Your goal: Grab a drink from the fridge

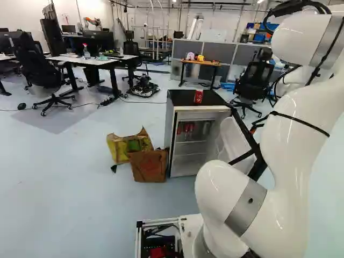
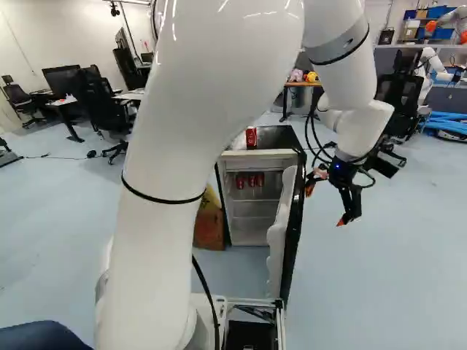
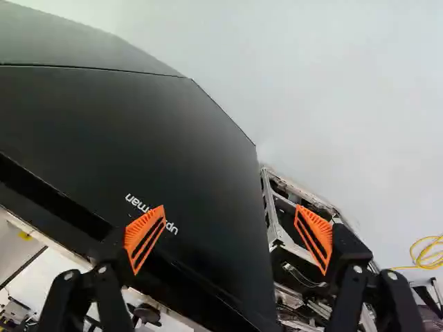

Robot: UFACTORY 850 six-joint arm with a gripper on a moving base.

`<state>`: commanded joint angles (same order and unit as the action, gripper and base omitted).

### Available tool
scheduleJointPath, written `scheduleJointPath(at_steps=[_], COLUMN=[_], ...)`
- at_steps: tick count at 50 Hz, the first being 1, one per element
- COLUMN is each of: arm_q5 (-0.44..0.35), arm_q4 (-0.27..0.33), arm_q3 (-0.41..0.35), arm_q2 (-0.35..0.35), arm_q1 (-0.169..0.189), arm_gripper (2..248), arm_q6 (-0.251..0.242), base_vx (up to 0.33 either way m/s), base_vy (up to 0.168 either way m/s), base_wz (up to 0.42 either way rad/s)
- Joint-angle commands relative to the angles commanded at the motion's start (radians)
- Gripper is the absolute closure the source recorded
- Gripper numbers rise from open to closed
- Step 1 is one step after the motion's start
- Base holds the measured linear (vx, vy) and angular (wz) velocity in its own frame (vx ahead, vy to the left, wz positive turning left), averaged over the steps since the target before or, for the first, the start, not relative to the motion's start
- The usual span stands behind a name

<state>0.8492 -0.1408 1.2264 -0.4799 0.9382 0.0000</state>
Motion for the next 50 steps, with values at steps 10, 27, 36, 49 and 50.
scheduleJointPath(at_steps=[10, 27, 36, 49, 50], arm_q5=[0.0, 0.0, 0.0, 0.0, 0.0], arm_q4=[0.0, 0.015, 0.033, 0.065, 0.068], arm_q3=[-0.04, -0.104, -0.137, -0.181, -0.184], arm_q2=[0.026, 0.069, 0.09, 0.12, 0.122], arm_q1=[-0.013, -0.046, -0.068, -0.105, -0.108], arm_gripper=[3, 3, 3, 3, 3], arm_q6=[0.0, 0.0, 0.0, 0.0, 0.0], base_vx=[0.0, 0.0, 0.0, 0.0, 0.0], base_vy=[0.0, 0.0, 0.0, 0.0, 0.0], base_wz=[0.0, 0.0, 0.0, 0.0, 0.0])
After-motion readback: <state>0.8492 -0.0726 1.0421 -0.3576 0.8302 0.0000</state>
